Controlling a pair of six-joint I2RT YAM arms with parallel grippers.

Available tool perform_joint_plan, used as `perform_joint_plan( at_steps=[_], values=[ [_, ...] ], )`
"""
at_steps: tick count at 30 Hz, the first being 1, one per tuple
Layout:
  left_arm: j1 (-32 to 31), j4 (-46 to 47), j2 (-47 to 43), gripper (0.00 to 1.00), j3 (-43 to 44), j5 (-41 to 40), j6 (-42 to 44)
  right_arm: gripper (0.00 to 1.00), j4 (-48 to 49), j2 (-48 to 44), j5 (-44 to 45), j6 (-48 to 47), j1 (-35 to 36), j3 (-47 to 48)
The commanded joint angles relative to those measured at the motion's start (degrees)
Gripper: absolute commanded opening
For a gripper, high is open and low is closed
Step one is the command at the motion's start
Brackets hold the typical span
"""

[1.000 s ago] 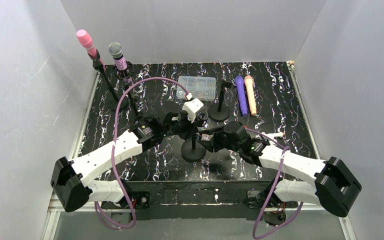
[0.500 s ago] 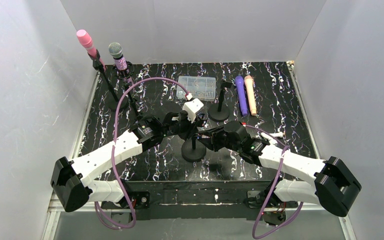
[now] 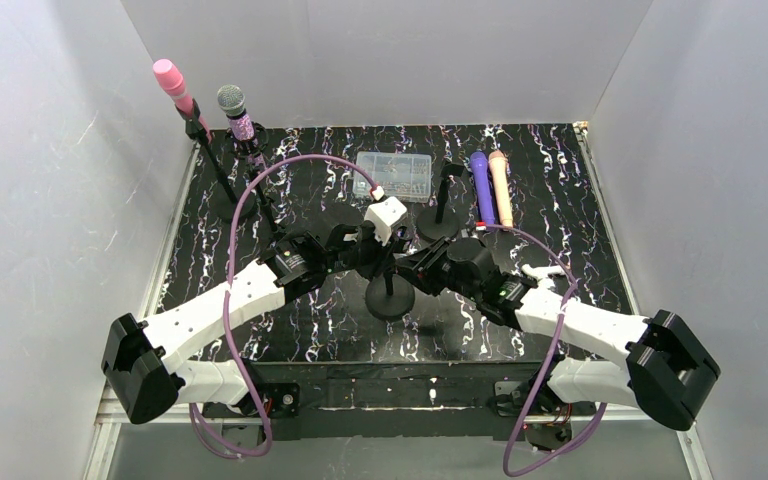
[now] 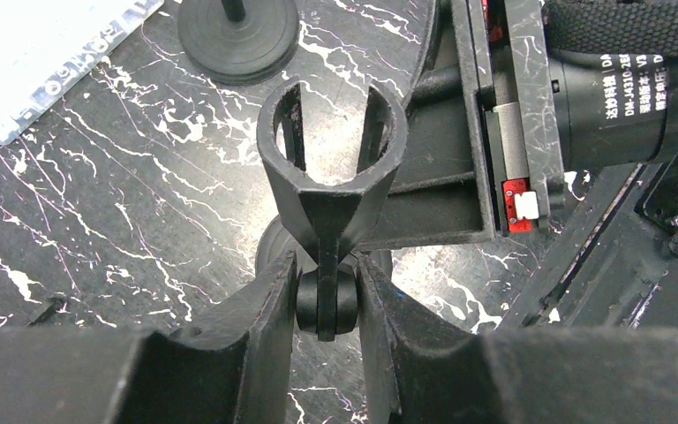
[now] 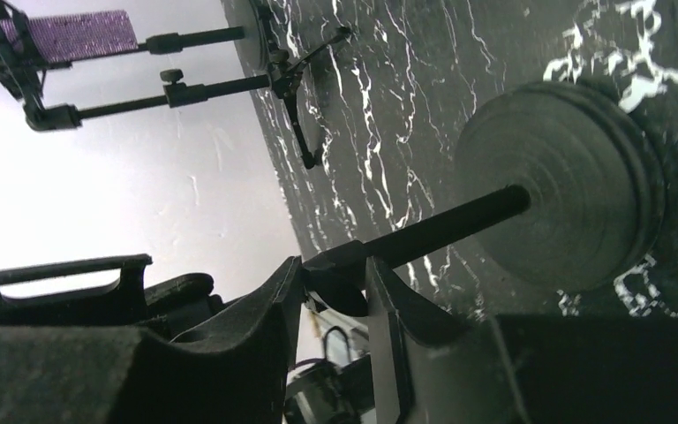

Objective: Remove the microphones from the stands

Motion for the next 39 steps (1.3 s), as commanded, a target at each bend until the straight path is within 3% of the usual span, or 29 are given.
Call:
perform_joint_plan(
  at_steps=[1,11,14,17,25,34,39],
  values=[
    [-0.6,1.2,-0.3,0.0,0.9,2.6,-0.3,0.38,10.8,-2.3,4.0,-13.7,0.1,-0.7],
    [-0.7,0.1,1.4,0.0,2.2,2.6,-0.3,0.35,25.5,-0.4,3.2,-28.4,0.1,-6.1],
    [-0.6,-0.4,1.6,0.0,2.5,2.5,-0.3,0.41,27.6,0.4,1.9,-32.5,0.2,-6.4],
    [-0.6,-0.9,1.7,0.0,2.8,2.5,1.3,0.54,27.9,-0.1,1.1,-35.4,0.2,-6.0],
    [-0.6,-2.2,1.5,0.0,3.4,3.7,3.5,0.67,26.1,-4.8,0.6,-43.4,0.0,-6.1],
    [-0.5,-3.0,0.9,0.0,4.1,8.9,6.1,0.67,28.4,-4.0,-4.9,-43.5,-1.7,-7.9],
    [-0.4,-2.6,-0.1,0.0,3.3,12.7,9.0,0.69,20.3,-8.1,-8.2,-37.6,-5.1,-7.9]
  ],
)
